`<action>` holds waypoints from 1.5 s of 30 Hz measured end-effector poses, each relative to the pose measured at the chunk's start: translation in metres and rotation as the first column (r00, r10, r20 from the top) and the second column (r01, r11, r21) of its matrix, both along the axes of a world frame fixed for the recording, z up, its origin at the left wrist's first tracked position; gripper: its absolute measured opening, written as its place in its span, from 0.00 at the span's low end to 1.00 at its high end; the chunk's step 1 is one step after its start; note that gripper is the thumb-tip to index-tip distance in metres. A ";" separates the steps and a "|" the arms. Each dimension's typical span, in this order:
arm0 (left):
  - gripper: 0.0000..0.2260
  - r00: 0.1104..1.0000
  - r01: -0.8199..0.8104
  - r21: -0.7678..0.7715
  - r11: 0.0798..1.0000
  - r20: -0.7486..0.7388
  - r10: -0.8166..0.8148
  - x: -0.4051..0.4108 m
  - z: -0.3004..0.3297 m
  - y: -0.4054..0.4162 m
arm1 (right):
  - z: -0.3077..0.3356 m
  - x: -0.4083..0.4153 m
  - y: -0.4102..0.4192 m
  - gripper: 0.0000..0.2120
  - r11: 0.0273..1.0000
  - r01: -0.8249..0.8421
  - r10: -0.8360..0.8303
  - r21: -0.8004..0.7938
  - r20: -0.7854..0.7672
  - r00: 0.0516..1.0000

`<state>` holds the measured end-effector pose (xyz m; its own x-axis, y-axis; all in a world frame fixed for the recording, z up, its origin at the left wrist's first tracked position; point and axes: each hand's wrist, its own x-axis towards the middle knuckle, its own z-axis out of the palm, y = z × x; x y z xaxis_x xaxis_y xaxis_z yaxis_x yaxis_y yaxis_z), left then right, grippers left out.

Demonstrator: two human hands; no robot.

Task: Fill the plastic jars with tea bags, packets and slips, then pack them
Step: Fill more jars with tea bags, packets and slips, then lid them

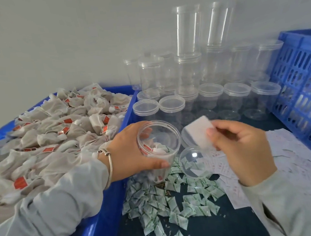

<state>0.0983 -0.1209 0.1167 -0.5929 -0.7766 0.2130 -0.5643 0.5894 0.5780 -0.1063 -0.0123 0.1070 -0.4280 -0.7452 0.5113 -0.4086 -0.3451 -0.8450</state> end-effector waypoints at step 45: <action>0.10 0.600 0.310 0.372 0.875 -0.790 0.123 -0.270 0.015 0.121 | 0.214 -0.254 0.113 0.08 0.949 0.282 -0.300 -0.144 -0.689 0.660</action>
<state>-0.1712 -0.0004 0.1317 -0.4398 -0.8523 0.2831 0.2700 0.1752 0.9468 -0.3604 0.1003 0.3208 -0.1357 -0.6292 0.7653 -0.9556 -0.1209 -0.2689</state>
